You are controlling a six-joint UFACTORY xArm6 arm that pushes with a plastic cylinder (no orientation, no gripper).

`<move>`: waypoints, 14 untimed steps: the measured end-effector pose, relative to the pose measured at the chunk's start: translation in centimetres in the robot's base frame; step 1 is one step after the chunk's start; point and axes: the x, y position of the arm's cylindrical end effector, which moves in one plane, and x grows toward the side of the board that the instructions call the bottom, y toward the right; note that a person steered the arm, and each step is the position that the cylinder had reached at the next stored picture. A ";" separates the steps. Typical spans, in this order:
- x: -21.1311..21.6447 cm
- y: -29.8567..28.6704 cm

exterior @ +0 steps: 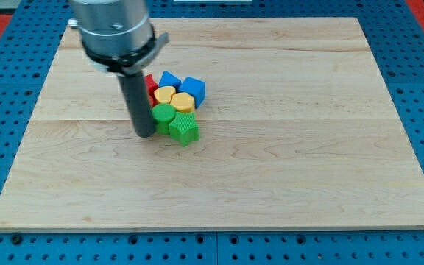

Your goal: Move green blocks to join at some other place

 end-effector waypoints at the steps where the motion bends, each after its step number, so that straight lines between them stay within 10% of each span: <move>1: 0.0 3.3; 8: 5.9 14.6; 11: -4.0 14.6; 14: 1.0 7.6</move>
